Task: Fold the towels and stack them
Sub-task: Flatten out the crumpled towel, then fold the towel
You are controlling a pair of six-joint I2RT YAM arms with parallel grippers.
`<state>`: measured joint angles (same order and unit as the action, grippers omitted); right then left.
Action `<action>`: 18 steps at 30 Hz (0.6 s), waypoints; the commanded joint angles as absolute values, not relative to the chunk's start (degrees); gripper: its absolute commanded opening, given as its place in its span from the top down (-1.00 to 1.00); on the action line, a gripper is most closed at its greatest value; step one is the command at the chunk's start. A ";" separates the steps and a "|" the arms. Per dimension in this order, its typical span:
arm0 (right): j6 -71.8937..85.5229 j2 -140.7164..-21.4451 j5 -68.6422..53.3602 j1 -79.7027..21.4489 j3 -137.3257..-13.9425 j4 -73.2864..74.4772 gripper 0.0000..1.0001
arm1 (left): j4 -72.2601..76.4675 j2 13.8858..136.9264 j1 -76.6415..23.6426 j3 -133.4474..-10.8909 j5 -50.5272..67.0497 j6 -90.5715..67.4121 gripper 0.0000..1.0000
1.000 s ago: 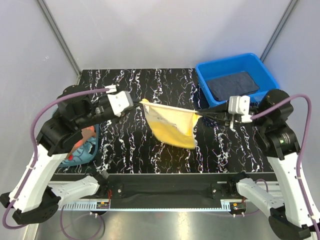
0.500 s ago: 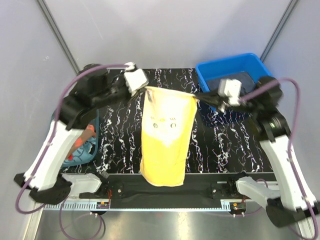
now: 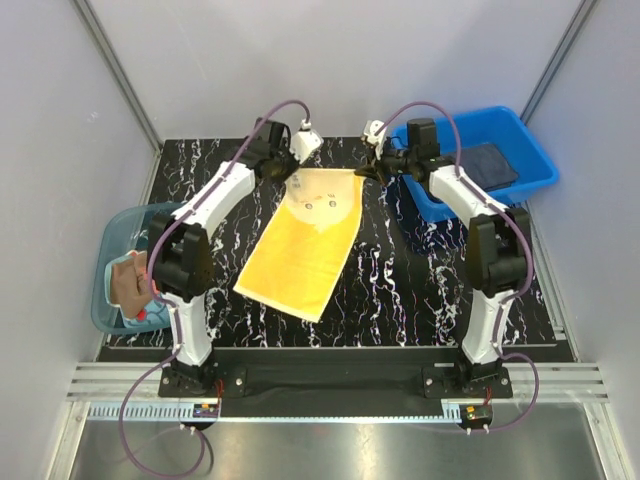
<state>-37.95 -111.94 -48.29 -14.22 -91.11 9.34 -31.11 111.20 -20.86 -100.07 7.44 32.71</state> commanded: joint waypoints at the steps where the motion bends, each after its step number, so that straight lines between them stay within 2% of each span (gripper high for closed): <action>1: -42.45 -115.03 -44.75 -13.62 -98.43 7.82 1.00 | -23.39 113.37 -18.81 -103.54 2.03 36.12 1.00; 9: -40.44 -117.43 -41.67 -14.58 -100.11 10.10 1.00 | -10.46 115.13 -18.37 -98.35 -5.53 40.60 1.00; 12: -40.25 -114.09 -39.73 -16.25 -95.82 11.68 1.00 | -12.13 114.09 -18.19 -96.25 -5.89 40.52 1.00; 18: -39.82 -107.50 -36.04 -22.05 -88.25 18.62 1.00 | -10.80 105.65 -18.28 -83.33 -10.45 40.52 1.00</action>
